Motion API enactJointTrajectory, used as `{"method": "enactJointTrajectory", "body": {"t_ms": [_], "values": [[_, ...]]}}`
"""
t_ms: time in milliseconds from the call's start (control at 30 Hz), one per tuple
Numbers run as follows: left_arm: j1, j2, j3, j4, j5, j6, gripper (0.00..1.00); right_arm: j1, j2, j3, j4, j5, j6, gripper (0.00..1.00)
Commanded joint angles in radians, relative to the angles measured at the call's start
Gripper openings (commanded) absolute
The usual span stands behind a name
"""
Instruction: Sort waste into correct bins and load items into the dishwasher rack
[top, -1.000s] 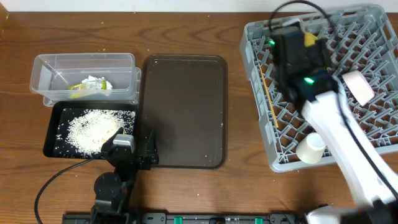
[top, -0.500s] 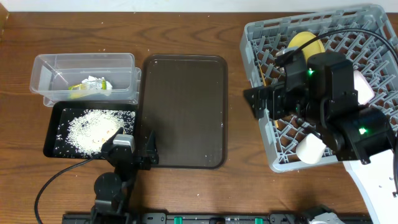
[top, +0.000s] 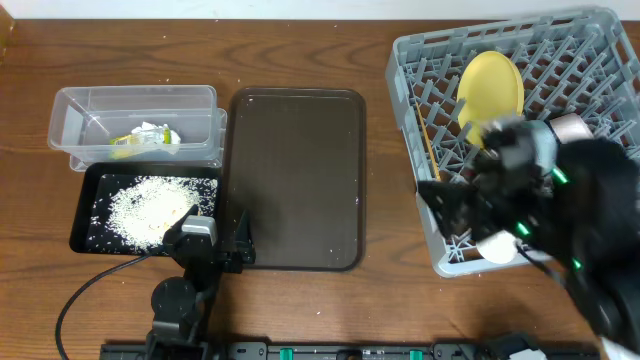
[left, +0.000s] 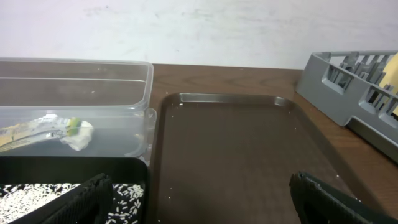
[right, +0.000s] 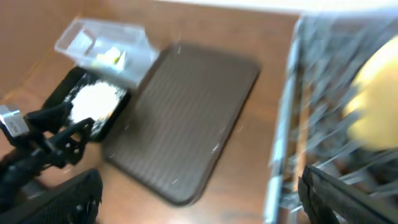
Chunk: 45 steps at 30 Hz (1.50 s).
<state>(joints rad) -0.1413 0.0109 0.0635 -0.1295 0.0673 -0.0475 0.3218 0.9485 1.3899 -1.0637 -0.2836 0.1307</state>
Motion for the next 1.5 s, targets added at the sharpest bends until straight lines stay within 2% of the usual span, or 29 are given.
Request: {"method": "enactJointTrajectory", "body": {"t_ms": [0, 200, 467, 600, 767, 1000, 1467], "values": [[0.000, -0.007, -0.025, -0.010, -0.008, 0.010, 0.93, -0.014, -0.104, -0.043, 0.031, 0.102, -0.188, 0.99], [0.000, -0.007, -0.025, -0.010, -0.008, 0.010, 0.93, -0.120, -0.377, -0.341, 0.199, 0.065, -0.177, 0.99], [0.000, -0.007, -0.025, -0.011, -0.008, 0.010, 0.93, -0.160, -0.795, -0.838, 0.445, 0.061, -0.169, 0.99], [0.000, -0.007, -0.025, -0.010, -0.008, 0.010, 0.93, -0.205, -0.951, -1.029, 0.554, -0.009, -0.169, 0.99], [0.000, -0.007, -0.025, -0.010, -0.008, 0.010, 0.93, -0.242, -0.936, -1.193, 0.721, -0.094, -0.169, 0.99], [0.000, -0.007, -0.025, -0.010, -0.008, 0.010, 0.93, -0.243, -0.944, -1.386, 1.033, -0.117, -0.169, 0.99], [0.000, -0.007, -0.025, -0.010, -0.008, 0.010, 0.93, -0.242, -0.944, -1.384, 1.022, -0.106, -0.170, 0.99]]}}
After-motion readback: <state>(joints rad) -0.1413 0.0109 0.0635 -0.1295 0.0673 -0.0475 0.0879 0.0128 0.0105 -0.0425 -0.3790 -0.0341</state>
